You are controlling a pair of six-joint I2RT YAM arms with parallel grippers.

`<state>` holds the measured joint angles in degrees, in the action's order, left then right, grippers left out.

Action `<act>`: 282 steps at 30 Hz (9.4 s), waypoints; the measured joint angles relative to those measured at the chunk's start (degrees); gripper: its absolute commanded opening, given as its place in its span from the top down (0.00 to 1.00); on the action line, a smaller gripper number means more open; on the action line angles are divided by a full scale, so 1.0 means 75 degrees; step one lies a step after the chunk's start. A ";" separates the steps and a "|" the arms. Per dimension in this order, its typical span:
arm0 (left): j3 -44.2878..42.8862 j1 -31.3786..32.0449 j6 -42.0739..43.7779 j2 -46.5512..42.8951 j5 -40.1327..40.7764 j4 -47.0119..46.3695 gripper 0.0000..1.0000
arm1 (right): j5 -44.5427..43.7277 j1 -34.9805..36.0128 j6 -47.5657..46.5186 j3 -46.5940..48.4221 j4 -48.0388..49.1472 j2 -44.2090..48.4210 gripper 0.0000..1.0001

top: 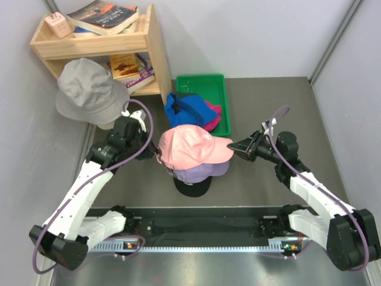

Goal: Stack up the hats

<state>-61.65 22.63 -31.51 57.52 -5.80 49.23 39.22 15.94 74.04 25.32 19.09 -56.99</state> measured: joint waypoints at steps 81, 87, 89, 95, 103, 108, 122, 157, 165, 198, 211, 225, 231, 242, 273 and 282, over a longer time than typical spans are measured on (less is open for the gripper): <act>-0.1784 0.0023 0.0213 0.1577 0.0796 0.1227 0.03 | -0.2672 -0.1358 -0.5831 0.3660 -0.6918 -0.2693 0.20; -0.2722 0.0006 0.0399 0.2512 0.1137 0.0941 0.03 | -0.3101 -0.1358 -0.5715 0.4258 -0.6747 -0.3013 0.20; -0.3019 0.0006 0.0425 0.3136 0.1137 0.0638 0.04 | -0.3244 -0.1358 -0.5703 0.4517 -0.6665 -0.3016 0.21; -0.3579 -0.0009 0.0434 0.5047 0.1174 -0.0213 0.15 | -0.3544 -0.1358 -0.5718 0.4943 -0.6231 -0.2888 0.20; -0.4202 -0.0073 0.0414 0.6202 0.1638 -0.0533 0.20 | -0.3756 -0.1358 -0.5820 0.5045 -0.6030 -0.2640 0.20; -0.4278 -0.0114 0.0321 0.6283 0.1757 -0.0676 0.28 | -0.3826 -0.1358 -0.5907 0.5147 -0.5971 -0.2640 0.20; -0.3928 -0.0111 0.0297 0.6321 0.1999 -0.1483 0.79 | -0.3844 -0.1358 -0.5933 0.5147 -0.5957 -0.2640 0.20; -0.3515 -0.0154 0.2416 0.3754 -0.0265 -0.4159 1.00 | -0.1985 -0.1093 -0.5356 0.5062 -0.2923 -0.2465 0.20; -0.4905 -0.0134 0.1582 0.4246 -0.1903 -0.4508 1.00 | -0.1475 -0.1011 -0.4782 0.5062 -0.1856 -0.2541 0.20; -0.7294 0.1329 -0.3016 0.4785 -0.1483 -0.5680 1.00 | -0.2378 0.0726 -0.6627 0.1454 0.4054 -0.1332 0.24; -0.7653 0.1955 -0.3010 0.4782 -0.1239 -0.5493 1.00 | -0.1856 0.1209 -0.5097 0.1329 0.6895 -0.2605 0.31; -0.8116 0.2311 -0.2917 0.4774 -0.0970 -0.5426 1.00 | -0.2101 0.1489 -0.4969 0.1326 0.7224 -0.2719 0.43; -0.7871 0.2311 -0.2821 0.4642 -0.0592 -0.5330 1.00 | -0.2366 0.1495 -0.5272 0.1326 0.7277 -0.1833 0.55; -0.7609 0.2311 -0.2474 0.4345 0.0230 -0.4978 1.00 | -0.1749 0.1504 -0.4986 0.1358 0.6863 -0.1180 0.99; -0.4159 0.2358 -0.1714 0.1431 0.4167 -0.0595 1.00 | 0.1597 0.1367 -0.0583 0.3416 -0.1673 -0.0615 0.95; -0.3727 0.2384 -0.1929 0.1635 0.4625 0.0204 1.00 | 0.1830 0.1338 -0.0460 0.2876 -0.1699 -0.1148 0.54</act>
<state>-89.60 40.51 -45.98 69.78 28.88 50.76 52.95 25.98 70.59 46.89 6.35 -65.60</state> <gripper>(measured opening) 0.017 0.300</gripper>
